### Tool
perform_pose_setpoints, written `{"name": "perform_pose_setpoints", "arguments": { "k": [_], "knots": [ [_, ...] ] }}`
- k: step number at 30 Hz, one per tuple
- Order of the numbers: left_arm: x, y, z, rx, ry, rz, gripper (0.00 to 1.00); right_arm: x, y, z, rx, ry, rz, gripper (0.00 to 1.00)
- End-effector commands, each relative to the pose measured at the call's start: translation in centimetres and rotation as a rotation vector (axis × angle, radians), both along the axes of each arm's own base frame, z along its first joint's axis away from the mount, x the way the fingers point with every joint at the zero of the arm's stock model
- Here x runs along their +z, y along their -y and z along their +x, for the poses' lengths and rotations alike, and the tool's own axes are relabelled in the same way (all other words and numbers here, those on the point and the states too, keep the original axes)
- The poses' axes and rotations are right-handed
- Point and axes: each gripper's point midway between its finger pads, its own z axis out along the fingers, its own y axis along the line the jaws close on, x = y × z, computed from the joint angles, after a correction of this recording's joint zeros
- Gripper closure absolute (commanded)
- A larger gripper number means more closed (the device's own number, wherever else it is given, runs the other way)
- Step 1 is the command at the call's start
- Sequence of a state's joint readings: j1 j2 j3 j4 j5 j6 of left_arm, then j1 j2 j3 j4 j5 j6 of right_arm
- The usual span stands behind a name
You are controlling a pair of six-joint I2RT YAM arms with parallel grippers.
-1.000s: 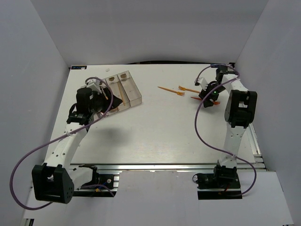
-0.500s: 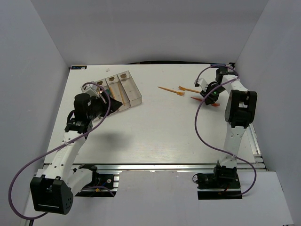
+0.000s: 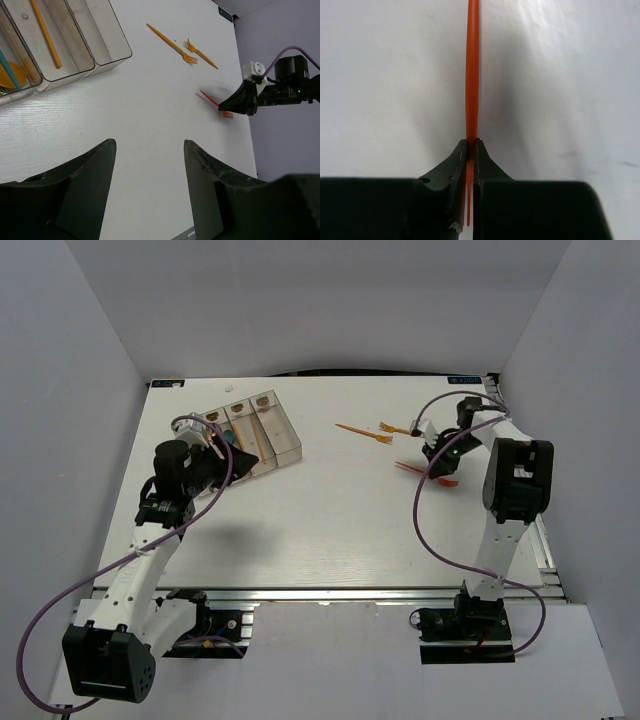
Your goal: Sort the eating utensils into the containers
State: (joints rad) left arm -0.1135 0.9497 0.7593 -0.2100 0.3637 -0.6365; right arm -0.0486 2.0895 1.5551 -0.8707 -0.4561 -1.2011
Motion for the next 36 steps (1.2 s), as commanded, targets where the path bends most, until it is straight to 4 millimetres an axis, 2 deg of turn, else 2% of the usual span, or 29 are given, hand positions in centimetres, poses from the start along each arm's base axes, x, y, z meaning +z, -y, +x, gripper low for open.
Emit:
{"name": "perform_pose_setpoints", "arguments": {
  "k": [1,3,4,5,7,8,9,10,11,12,13,14,15,16,17,18,21,25,26,27,28,31,33,35,36],
  "knots": [
    [0.5,-0.3,-0.2,0.017,0.019,0.004,0.33,4.8,-7.5,-4.6,0.12,-0.059,0.176,1.0],
    [0.8,-0.4,0.0,0.024,0.029,0.003,0.33,6.4,-10.7,-5.7,0.169,-0.054,0.24,1.0],
    [1.1,-0.5,0.0,0.03,0.04,0.007,0.33,7.8,-13.3,-6.2,0.201,-0.035,0.258,1.0],
    [1.4,-0.6,0.0,0.033,0.049,0.007,0.33,8.7,-14.8,-6.5,0.221,-0.029,0.282,1.0],
    [1.8,-0.8,0.0,0.043,0.061,0.01,0.33,11.0,-18.0,-6.3,0.239,-0.002,0.341,1.0],
    [2.2,-0.9,0.0,0.05,0.071,0.013,0.33,12.8,-20.5,-6.2,0.203,-0.014,0.371,1.0],
    [2.5,-0.9,-0.2,0.051,0.078,0.012,0.33,14.3,-22.4,-5.4,0.213,0.018,0.424,1.0],
    [2.8,-1.0,-0.2,0.054,0.088,0.012,0.32,14.9,-23.7,-4.9,0.202,0.016,0.447,1.0],
    [3.0,-1.0,-0.3,0.059,0.088,0.003,0.32,16.6,-26.1,-4.5,0.201,0.038,0.479,1.0],
    [3.3,-1.0,-0.4,0.059,0.096,0.0,0.32,17.3,-28.0,-3.2,0.114,0.02,0.524,1.0],
    [3.4,-1.0,-0.5,0.062,0.097,-0.009,0.32,18.0,-29.3,-2.8,0.094,0.025,0.548,1.0],
    [3.4,-1.0,-0.6,0.061,0.098,-0.011,0.32,18.4,-31.4,-3.0,0.088,0.033,0.561,1.0],
    [3.2,-1.0,-0.8,0.06,0.093,-0.011,0.32,19.6,-32.9,-0.9,-0.017,0.084,0.588,1.0],
    [3.4,-1.0,-1.1,0.061,0.098,-0.017,0.32,19.1,-33.9,0.2,-0.08,0.088,0.593,1.0],
    [3.1,-1.0,-1.3,0.065,0.09,-0.016,0.32,20.3,-35.1,1.8,-0.154,0.142,0.602,1.0],
    [3.1,-1.1,-1.4,0.066,0.09,-0.016,0.32,19.2,-36.3,3.0,-0.241,0.099,0.617,1.0],
    [3.2,-1.4,-2.2,0.084,0.091,-0.017,0.32,20.7,-39.4,6.5,-0.347,0.164,0.692,1.0],
    [2.7,-1.8,-3.0,0.102,0.082,-0.011,0.32,23.0,-42.7,9.4,-0.383,0.266,0.867,1.0],
    [2.6,-1.8,-3.2,0.101,0.079,-0.011,0.32,22.9,-43.1,9.8,-0.38,0.284,0.889,1.0],
    [2.5,-1.9,-3.3,0.103,0.077,-0.008,0.32,21.3,-43.8,10.4,-0.383,0.285,0.888,1.0],
    [2.3,-1.9,-3.4,0.104,0.07,-0.009,0.32,22.2,-44.2,11.0,-0.384,0.315,0.914,1.0],
    [2.2,-2.0,-3.6,0.106,0.068,-0.006,0.32,20.3,-45.5,11.3,-0.384,0.349,0.885,1.0],
    [2.1,-2.1,-3.7,0.111,0.065,0.003,0.31,18.9,-45.5,11.2,-0.372,0.363,0.861,0.9],
    [2.0,-2.2,-3.7,0.119,0.064,0.005,0.31,17.3,-45.5,10.9,-0.366,0.355,0.835,0.86],
    [1.9,-2.2,-3.7,0.121,0.06,0.005,0.31,17.1,-45.4,11.0,-0.356,0.374,0.824,0.8]
  ]
}}
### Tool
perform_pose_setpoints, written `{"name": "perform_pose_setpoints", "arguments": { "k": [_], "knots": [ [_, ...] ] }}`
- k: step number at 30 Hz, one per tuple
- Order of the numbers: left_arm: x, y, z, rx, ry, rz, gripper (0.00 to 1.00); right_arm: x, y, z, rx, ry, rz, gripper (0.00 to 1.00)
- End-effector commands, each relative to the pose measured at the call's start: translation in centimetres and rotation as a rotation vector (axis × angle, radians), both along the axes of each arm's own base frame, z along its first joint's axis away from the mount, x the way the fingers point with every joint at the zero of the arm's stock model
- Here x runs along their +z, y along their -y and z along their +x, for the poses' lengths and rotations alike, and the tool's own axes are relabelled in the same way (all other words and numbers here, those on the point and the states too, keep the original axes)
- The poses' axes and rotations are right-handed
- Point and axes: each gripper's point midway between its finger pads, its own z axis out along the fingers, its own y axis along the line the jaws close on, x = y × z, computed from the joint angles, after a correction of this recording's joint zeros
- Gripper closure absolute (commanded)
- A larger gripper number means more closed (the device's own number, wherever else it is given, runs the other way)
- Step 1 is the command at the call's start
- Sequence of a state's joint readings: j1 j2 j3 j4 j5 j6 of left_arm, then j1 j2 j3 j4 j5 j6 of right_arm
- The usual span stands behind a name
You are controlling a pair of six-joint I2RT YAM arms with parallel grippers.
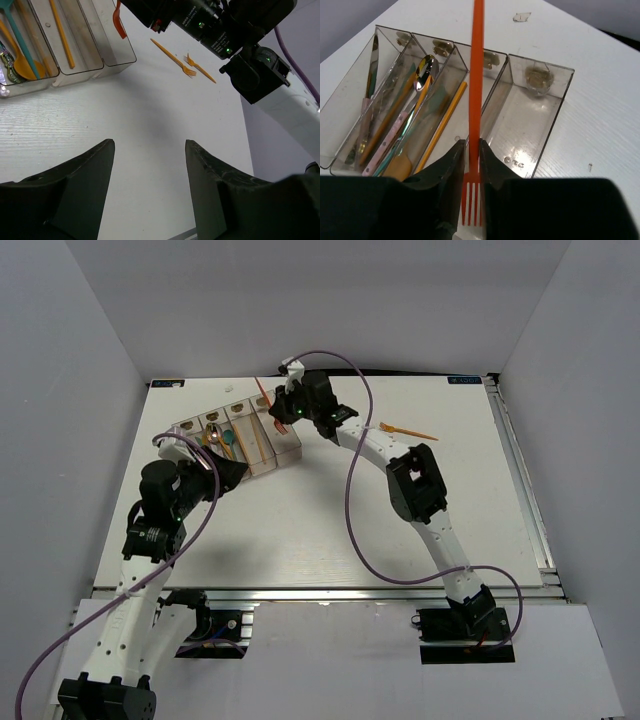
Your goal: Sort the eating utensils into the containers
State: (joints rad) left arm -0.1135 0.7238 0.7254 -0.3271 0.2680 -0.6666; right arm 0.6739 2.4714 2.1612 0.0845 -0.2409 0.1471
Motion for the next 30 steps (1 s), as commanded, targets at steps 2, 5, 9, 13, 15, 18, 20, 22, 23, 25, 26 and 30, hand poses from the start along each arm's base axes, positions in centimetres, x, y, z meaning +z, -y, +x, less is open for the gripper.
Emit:
{"name": "perform_pose_setpoints", "arguments": {
  "k": [2,5,9,13,15,18,20,22,23,25,26,30],
  "knots": [
    [-0.5,-0.3,-0.2,0.017,-0.011,0.007,0.3,3.8,-0.3,1.2,-0.025,0.148,0.052,0.72],
    [-0.5,-0.2,0.0,0.01,-0.013,0.005,0.3,4.4,0.0,1.2,0.003,0.167,0.051,0.56],
    [-0.6,0.0,0.1,0.0,-0.016,-0.001,0.3,6.8,0.4,-0.1,0.09,0.213,0.057,0.39],
    [-0.6,0.1,0.1,-0.002,-0.012,-0.005,0.3,8.4,3.8,-1.2,0.266,0.255,0.013,0.11],
    [-0.6,0.0,0.0,0.0,-0.011,-0.006,0.3,9.0,7.3,-0.2,0.277,0.277,-0.037,0.1],
    [-0.7,0.1,-0.1,-0.002,-0.01,-0.007,0.3,7.5,12.5,1.3,0.298,0.279,-0.129,0.11],
    [-1.1,0.1,0.0,-0.004,-0.016,-0.007,0.3,5.3,16.1,1.6,0.313,0.29,-0.273,0.11],
    [-1.3,0.2,0.1,-0.009,-0.019,-0.011,0.3,3.3,20.5,2.5,0.299,0.263,-0.366,0.11],
    [-1.4,0.3,0.2,-0.013,-0.02,-0.01,0.31,1.9,22.6,2.1,0.316,0.241,-0.434,0.12],
    [-1.5,0.4,0.3,-0.019,-0.02,-0.015,0.3,0.1,27.4,2.8,0.28,0.196,-0.515,0.16],
    [-1.6,0.5,0.5,-0.023,-0.025,-0.018,0.3,-0.9,29.0,2.3,0.303,0.176,-0.558,0.17],
    [-2.0,0.9,0.9,-0.04,-0.035,-0.029,0.3,-4.4,36.7,2.1,0.298,0.073,-0.677,0.21]
  ]
}}
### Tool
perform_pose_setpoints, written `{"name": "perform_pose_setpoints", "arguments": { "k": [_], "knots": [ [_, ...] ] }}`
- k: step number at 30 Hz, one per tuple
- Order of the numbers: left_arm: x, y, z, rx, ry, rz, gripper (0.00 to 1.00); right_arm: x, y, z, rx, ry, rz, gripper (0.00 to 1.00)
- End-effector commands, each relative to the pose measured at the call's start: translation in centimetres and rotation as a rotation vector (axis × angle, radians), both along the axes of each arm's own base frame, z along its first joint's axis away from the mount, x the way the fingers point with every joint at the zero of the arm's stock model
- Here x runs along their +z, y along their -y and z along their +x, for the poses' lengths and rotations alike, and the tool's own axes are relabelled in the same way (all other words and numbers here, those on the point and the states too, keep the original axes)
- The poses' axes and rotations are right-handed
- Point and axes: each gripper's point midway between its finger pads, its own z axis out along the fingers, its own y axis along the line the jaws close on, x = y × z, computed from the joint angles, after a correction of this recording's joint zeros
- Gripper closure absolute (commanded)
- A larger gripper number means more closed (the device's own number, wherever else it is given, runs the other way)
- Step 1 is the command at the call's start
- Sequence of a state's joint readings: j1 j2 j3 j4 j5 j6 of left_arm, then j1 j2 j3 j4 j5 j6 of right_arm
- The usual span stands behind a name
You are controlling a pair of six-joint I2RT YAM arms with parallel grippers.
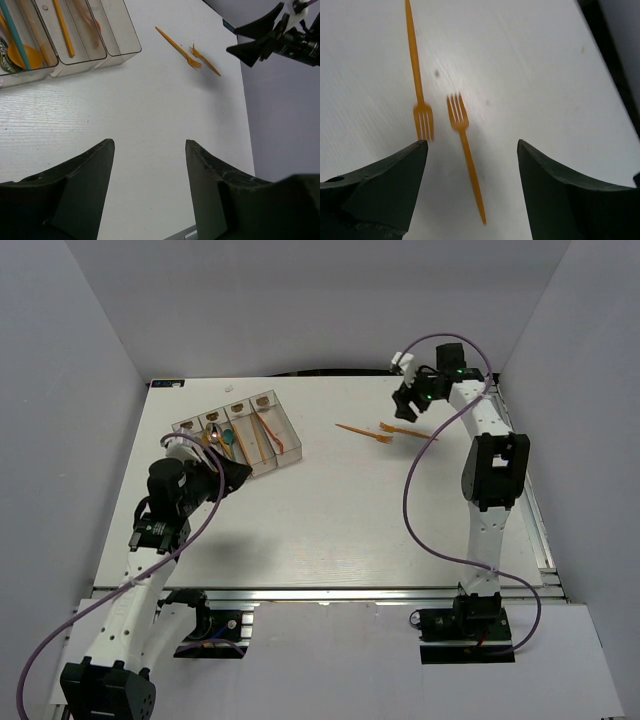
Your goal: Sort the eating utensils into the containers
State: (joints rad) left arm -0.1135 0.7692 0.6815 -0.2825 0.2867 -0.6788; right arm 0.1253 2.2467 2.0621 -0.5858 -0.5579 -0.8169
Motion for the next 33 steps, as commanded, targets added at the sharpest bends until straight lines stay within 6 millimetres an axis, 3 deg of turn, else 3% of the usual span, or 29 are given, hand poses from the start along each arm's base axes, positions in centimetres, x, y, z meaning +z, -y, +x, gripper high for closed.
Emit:
{"name": "perform_pose_setpoints", "arguments": {
  "k": [1,2,5,9,13,18,21,25,27,30,33],
  "knots": [
    [0.3,0.6,0.4,-0.031,0.018,-0.023,0.3,-4.3,4.5,-3.0,0.099,-0.115,-0.175,0.23],
    [0.3,0.7,0.5,-0.033,0.016,-0.025,0.3,-4.8,5.8,-3.1,0.113,-0.118,-0.201,0.23],
    [-0.1,1.0,0.9,-0.044,0.004,-0.033,0.3,-7.4,7.1,-4.5,0.138,-0.204,-0.24,0.22],
    [-0.8,1.2,1.0,-0.052,-0.019,-0.04,0.3,-9.1,6.9,-5.4,0.16,-0.251,-0.232,0.22],
    [-0.9,1.2,0.9,-0.052,-0.025,-0.049,0.3,-10.6,7.0,-4.5,0.122,-0.269,-0.235,0.23],
    [-0.7,1.3,0.8,-0.054,-0.025,-0.06,0.3,-10.9,7.0,-1.8,0.062,-0.215,-0.239,0.26],
    [-0.7,1.3,0.8,-0.053,-0.029,-0.06,0.3,-11.4,6.7,-1.7,0.074,-0.211,-0.243,0.28],
    [-0.2,1.3,0.9,-0.052,-0.022,-0.061,0.3,-10.1,5.7,-2.0,0.118,-0.189,-0.2,0.34],
    [-0.2,1.3,0.9,-0.048,-0.025,-0.063,0.3,-8.8,5.2,-1.9,0.147,-0.134,-0.184,0.33],
    [-0.4,1.4,1.0,-0.05,-0.036,-0.07,0.3,-8.2,4.9,-1.6,0.16,-0.091,-0.183,0.3],
    [-0.4,1.5,1.1,-0.055,-0.036,-0.072,0.3,-8.9,5.0,-1.1,0.145,-0.097,-0.191,0.29]
  ]
}}
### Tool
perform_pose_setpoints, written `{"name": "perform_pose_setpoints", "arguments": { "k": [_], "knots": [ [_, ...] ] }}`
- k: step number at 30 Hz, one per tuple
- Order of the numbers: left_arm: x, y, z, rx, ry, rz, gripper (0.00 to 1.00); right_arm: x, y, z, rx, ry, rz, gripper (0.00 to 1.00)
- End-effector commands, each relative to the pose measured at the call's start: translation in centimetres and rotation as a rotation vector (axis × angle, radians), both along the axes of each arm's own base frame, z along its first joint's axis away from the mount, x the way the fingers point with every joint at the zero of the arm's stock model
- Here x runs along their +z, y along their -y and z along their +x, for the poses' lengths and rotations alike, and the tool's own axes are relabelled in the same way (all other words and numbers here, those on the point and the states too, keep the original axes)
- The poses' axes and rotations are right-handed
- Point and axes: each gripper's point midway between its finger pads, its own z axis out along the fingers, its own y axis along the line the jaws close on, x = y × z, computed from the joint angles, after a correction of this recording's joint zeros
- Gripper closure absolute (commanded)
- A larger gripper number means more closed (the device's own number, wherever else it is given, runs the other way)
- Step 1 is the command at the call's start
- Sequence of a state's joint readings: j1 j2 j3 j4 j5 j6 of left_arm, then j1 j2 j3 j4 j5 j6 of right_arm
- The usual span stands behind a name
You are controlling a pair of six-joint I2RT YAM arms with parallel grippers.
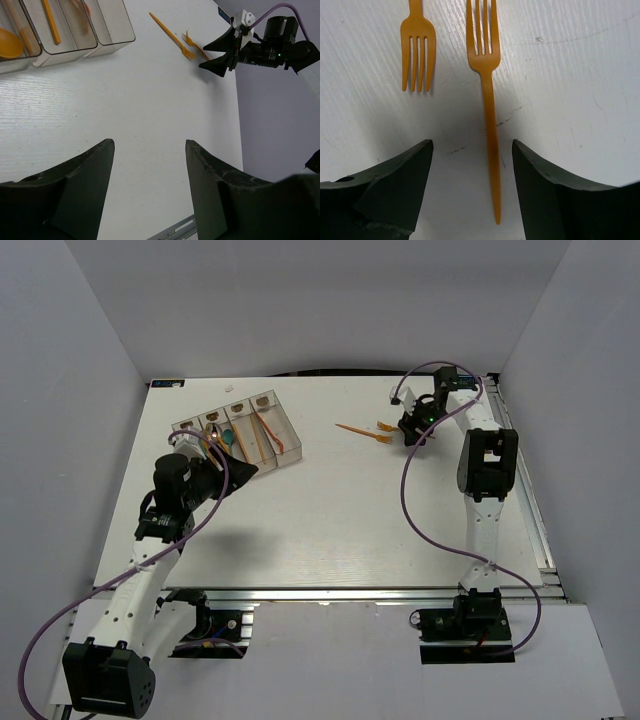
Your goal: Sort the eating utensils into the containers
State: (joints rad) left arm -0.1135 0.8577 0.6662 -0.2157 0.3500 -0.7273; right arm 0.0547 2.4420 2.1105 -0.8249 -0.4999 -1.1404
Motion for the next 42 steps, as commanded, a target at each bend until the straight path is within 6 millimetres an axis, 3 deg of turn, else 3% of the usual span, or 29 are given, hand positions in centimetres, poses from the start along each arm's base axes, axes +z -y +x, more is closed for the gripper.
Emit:
{"name": "perform_pose_setpoints", "arguments": {
  "k": [1,7,11,14,16,22,25,26,29,33,34,37,39,40,41,42],
  "knots": [
    [1.1,0.3,0.2,-0.012,0.02,-0.018,0.3,1.7,-0.9,1.2,0.021,0.074,0.01,0.29],
    [1.2,0.3,0.0,-0.013,0.021,-0.026,0.3,-0.3,-0.9,1.0,0.018,0.041,-0.026,0.36],
    [0.9,0.5,-0.2,-0.015,0.006,-0.043,0.3,-1.4,-0.7,0.3,0.023,-0.002,-0.03,0.55],
    [1.0,0.7,-0.1,-0.025,0.007,-0.053,0.3,-1.5,-0.6,-0.5,0.025,-0.032,-0.017,0.78],
    [1.1,0.9,0.0,-0.032,0.006,-0.06,0.3,-1.6,-0.3,-1.0,0.017,-0.049,-0.008,0.85],
    [0.5,1.4,0.3,-0.05,-0.015,-0.086,0.3,1.3,-0.4,-1.7,-0.018,-0.035,0.073,1.0],
    [0.3,1.5,0.4,-0.053,-0.014,-0.09,0.3,4.8,-1.5,-1.4,-0.056,0.005,0.141,1.0],
    [0.3,1.5,0.4,-0.054,-0.012,-0.088,0.3,7.0,-2.2,-1.4,-0.084,0.018,0.183,1.0],
    [0.5,1.3,0.4,-0.048,0.0,-0.08,0.3,10.9,-4.6,-1.7,-0.087,0.085,0.251,1.0],
    [1.1,0.8,0.5,-0.033,0.03,-0.048,0.3,15.1,-10.7,-3.2,-0.072,0.085,0.37,1.0],
    [1.2,0.6,0.5,-0.023,0.033,-0.04,0.3,15.9,-12.0,-3.7,-0.075,0.069,0.406,1.0],
    [1.6,0.3,0.4,-0.011,0.052,-0.027,0.3,17.3,-18.9,-5.3,-0.095,-0.001,0.514,1.0],
    [1.6,0.3,0.2,-0.009,0.055,-0.023,0.3,18.0,-21.8,-4.2,-0.215,-0.033,0.596,1.0],
    [1.5,0.2,0.1,-0.009,0.053,-0.022,0.3,18.1,-24.3,-4.7,-0.227,-0.049,0.619,1.0],
    [1.4,0.2,0.0,-0.009,0.05,-0.018,0.3,19.3,-25.6,-3.9,-0.259,-0.033,0.653,1.0],
    [1.3,0.2,-0.2,-0.009,0.043,-0.015,0.3,18.1,-27.0,-3.2,-0.297,-0.059,0.663,1.0]
  ]
}}
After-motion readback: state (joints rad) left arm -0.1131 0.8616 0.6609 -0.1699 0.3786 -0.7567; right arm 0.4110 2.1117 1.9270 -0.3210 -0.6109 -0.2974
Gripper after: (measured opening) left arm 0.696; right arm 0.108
